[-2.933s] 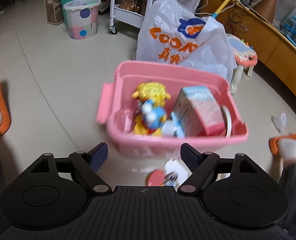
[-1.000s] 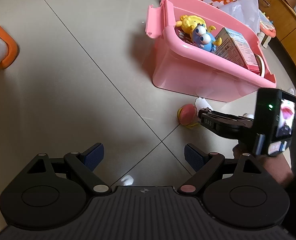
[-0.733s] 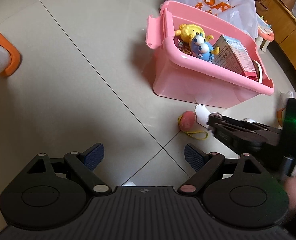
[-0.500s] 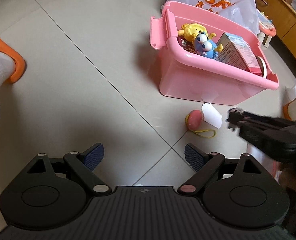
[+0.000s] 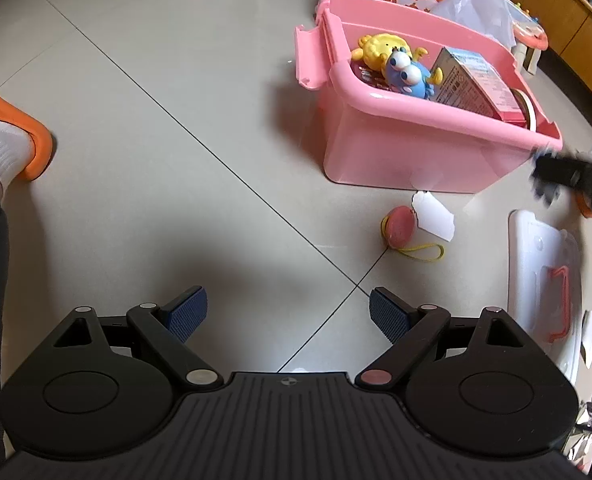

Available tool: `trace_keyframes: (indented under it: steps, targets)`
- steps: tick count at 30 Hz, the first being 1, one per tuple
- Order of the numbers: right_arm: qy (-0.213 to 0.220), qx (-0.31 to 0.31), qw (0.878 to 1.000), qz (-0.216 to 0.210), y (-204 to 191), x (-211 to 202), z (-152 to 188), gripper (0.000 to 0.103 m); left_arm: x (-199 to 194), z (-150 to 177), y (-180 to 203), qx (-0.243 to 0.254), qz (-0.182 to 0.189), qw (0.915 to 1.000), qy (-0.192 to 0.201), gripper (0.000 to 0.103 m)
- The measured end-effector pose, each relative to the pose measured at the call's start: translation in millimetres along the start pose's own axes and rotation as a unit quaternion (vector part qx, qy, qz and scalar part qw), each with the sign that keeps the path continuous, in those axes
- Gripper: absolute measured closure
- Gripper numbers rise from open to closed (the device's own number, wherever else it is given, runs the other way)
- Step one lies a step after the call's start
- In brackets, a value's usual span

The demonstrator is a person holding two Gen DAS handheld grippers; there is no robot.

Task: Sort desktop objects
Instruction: 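Carry the robot figure with the right gripper into the pink bin, then open the right gripper to release the robot figure in the bin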

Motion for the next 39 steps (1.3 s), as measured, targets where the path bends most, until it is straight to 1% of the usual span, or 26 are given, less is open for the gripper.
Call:
trace_keyframes:
  steps: [3,8,13,17,26,35,39]
  targets:
    - [0.011,0.007,1.000,0.000,5,-5,-13,0.082,0,0,-1,-0.004,0.001,1.0000,-0.001,0.013]
    - [0.026,0.015,1.000,0.006,12,-1,-39,0.082,2,0,-3,-0.016,0.005,0.9999,-0.002,0.012]
    - [0.025,0.019,1.000,0.002,16,18,-61,0.081,5,2,-3,-0.022,0.008,0.9997,-0.010,0.012]
    - [0.026,0.010,1.000,-0.014,10,39,-71,0.081,7,3,-3,-0.026,0.009,0.9995,-0.012,0.011]
    - [-0.015,-0.016,1.000,-0.011,-13,89,-74,0.081,10,5,-7,-0.054,0.020,0.9981,-0.022,0.011]
    - [-0.049,-0.037,0.998,-0.007,-24,118,-68,0.081,11,3,-8,-0.063,0.027,0.9972,-0.028,0.010]
    - [-0.066,-0.044,0.997,-0.017,-29,127,-63,0.081,12,1,-11,-0.069,0.031,0.9967,-0.032,0.010]
Point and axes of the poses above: each gripper's, at about its wrist camera, not at the fingertips, and x roughly the way its jaws point, y to its right, z to its underside, the point moved 4 cm from there along x, roughly the way its jaws point, and after that the axes turned 11 degrees about z, right-handed, at the moved point
